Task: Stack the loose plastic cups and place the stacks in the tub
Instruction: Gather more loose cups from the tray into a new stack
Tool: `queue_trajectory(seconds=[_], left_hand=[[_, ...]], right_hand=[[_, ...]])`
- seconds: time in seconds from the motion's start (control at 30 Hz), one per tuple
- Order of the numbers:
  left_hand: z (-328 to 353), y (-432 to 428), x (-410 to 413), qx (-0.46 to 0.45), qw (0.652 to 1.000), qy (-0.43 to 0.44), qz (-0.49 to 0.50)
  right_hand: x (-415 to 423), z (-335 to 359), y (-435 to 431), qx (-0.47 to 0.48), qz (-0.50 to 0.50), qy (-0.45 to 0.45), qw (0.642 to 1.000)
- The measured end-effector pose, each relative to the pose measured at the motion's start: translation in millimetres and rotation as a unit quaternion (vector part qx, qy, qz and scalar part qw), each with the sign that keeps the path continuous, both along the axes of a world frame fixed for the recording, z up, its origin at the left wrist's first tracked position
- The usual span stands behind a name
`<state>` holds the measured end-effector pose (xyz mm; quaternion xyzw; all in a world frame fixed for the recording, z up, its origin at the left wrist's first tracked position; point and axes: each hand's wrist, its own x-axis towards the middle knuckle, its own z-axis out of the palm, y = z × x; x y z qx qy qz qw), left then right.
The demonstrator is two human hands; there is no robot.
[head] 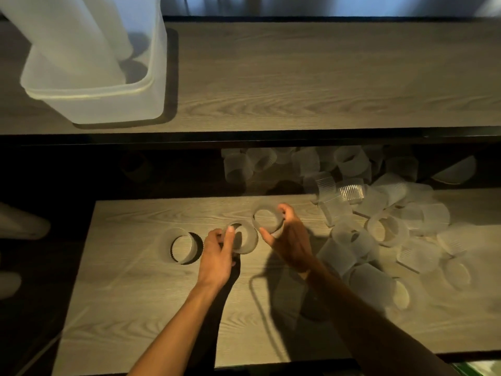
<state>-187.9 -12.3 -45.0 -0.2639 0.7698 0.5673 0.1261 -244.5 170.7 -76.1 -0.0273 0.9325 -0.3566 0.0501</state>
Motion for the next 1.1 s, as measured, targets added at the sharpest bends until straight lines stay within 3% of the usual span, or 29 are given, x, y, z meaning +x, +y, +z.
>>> queue_trajectory(seconds=[0.2,0.33,0.43,0.53,0.7,0.8,0.83,0.9,0.93,0.97,1.1], left_hand=[[0.8,5.6,4.1,-0.245,0.966,0.033,-0.079],[14.2,8.3,-6.0,-0.371,0.921,0.078,-0.090],[20.8,6.7,-28.3,-0.367,0.917,0.126,-0.093],[22.5,5.0,-65.6,-0.341,0.921,0.155,-0.108],[26.9,7.6,-129.1,-0.334,0.932,0.045,-0.132],[21.3,8.1,-147.3,-0.314,0.932,0.053,-0.173],[19.2,8.1,-149.3,-0.304,0.932,0.081,-0.180],[15.1,6.1,-150.7,-0.304,0.930,0.111,-0.173],[13.4,5.3,-150.3,-0.312,0.929,0.114,-0.161],[12.1,4.0,-150.1,-0.322,0.927,0.117,-0.152],[7.4,-4.3,-151.1,-0.371,0.904,0.140,-0.157]], right_hand=[[7.2,-0.3,7.1,0.097,0.083,0.039,0.991],[-10.9,26.4,8.1,0.045,0.075,0.018,0.996],[-37.0,40.7,-0.5,0.023,0.009,0.056,0.998],[-80.9,51.5,-11.3,0.059,0.002,0.024,0.998],[-144.7,53.9,-37.0,0.186,0.058,0.024,0.981],[-141.4,50.2,-17.6,0.273,0.125,-0.148,0.942],[-137.8,56.7,-19.3,0.327,0.198,-0.136,0.914],[-145.8,52.2,-24.9,0.302,0.202,-0.111,0.925],[-145.5,48.2,-25.4,0.266,0.126,-0.058,0.954],[-149.9,46.9,-38.0,0.255,0.100,0.027,0.961],[-158.1,37.6,-35.8,0.247,0.099,-0.019,0.964]])
